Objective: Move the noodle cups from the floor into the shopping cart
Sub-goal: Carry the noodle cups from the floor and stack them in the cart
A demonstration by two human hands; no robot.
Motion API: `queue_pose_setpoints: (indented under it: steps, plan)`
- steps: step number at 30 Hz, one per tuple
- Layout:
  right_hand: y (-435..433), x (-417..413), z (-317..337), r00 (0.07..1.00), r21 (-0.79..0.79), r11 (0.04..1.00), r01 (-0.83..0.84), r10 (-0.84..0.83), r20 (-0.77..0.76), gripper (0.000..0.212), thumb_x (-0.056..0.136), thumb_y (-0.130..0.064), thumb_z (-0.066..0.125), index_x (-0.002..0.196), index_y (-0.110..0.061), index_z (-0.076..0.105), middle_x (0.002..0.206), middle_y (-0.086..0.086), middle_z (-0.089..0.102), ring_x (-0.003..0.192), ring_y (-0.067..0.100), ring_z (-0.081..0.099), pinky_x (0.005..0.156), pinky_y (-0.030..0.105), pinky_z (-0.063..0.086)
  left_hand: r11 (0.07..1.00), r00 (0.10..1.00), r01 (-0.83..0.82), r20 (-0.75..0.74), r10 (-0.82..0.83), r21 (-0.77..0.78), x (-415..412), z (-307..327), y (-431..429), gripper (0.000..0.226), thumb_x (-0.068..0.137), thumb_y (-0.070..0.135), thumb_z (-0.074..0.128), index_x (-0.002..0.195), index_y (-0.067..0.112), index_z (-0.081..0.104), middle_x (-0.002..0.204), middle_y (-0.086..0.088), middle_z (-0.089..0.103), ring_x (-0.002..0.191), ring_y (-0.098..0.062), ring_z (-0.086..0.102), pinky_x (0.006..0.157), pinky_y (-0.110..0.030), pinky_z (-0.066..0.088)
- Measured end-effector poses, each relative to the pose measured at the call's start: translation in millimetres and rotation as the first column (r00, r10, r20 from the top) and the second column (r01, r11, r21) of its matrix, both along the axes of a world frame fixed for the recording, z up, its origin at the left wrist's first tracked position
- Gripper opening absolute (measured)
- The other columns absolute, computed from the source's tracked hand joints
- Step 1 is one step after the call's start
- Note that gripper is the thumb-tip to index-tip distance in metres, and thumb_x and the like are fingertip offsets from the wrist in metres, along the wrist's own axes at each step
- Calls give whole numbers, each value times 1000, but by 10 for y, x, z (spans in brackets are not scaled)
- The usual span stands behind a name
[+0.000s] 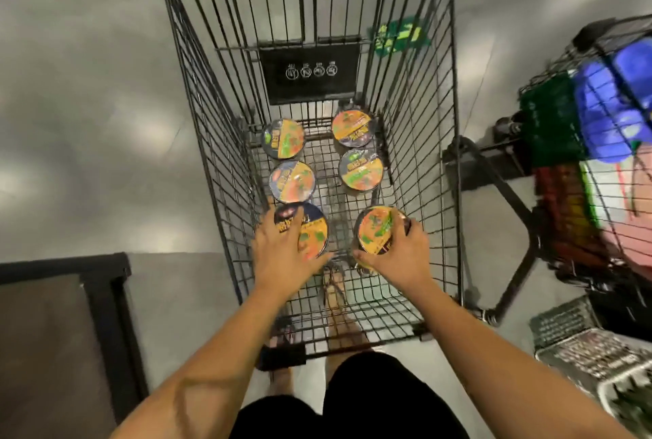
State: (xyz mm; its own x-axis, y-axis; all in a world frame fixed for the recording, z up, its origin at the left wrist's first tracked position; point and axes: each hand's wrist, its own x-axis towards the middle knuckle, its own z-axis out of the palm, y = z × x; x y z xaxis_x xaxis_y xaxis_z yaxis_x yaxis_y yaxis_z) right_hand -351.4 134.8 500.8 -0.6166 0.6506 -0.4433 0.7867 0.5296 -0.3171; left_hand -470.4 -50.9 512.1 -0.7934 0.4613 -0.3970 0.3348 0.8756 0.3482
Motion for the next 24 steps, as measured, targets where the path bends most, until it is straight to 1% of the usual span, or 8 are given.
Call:
queue_pose_setpoints:
  steps: [5,7,10,12,14,18,21,24]
  plan:
    - [191,-310,-495,991,-9,996,-92,92,97,122,60,-76,70,153,-20,14,149,18,22,136,35,24,113,45,23,994,992,-113,61,113,5,-73,-498,92,100,70,67,68,152,33,22,157,-12,4,139,-39,14,113,-50,24]
    - [228,-394,-701,985,2,988,-153,153,81,120,58,-75,70,150,-17,20,145,23,29,130,40,33,108,48,30,997,996,-80,39,79,5,-92,-687,113,97,69,63,72,150,27,31,156,-19,10,136,-41,19,109,-50,28]
    - [230,-430,-983,981,34,982,-183,181,66,119,54,-77,68,146,-15,24,138,27,36,119,44,41,98,51,40,996,993,-83,88,80,28,-146,-934,145,98,63,58,80,145,22,40,155,-17,16,136,-38,23,108,-50,36]
    - [216,-435,-1105,982,49,982,-181,178,63,122,52,-75,73,147,-14,25,137,28,37,117,43,41,96,50,40,998,1000,-19,17,18,63,-157,-1087,138,95,56,55,84,136,15,50,149,-16,23,132,-37,29,99,-56,43]
    - [201,-452,-1188,983,56,984,-172,167,76,125,52,-75,73,148,-13,24,138,28,35,119,43,38,98,51,37,999,1000,16,-17,-16,46,-165,-1231,121,96,53,55,86,131,11,54,145,-21,28,130,-36,30,96,-61,42]
    - [188,-455,-1299,989,47,990,-133,130,73,122,52,-79,62,147,-12,25,138,27,34,118,42,37,94,51,41,1000,1000,-24,-17,24,-13,-169,-1452,85,100,53,61,83,135,14,50,146,-27,30,128,-43,34,102,-57,39]
    - [191,-428,-1331,984,77,983,-166,159,84,121,53,-73,72,146,-11,27,136,28,35,114,40,38,89,49,43,998,999,-38,-6,38,-47,-170,-1480,109,102,57,67,75,141,20,42,149,-23,22,128,-45,34,104,-56,36]
    - [189,-443,-1289,980,60,984,-165,157,120,126,50,-73,76,148,-12,26,139,27,32,117,40,37,93,49,42,994,998,-56,26,59,-91,-144,-1412,130,108,55,69,77,144,23,38,153,-19,16,133,-46,28,104,-58,36]
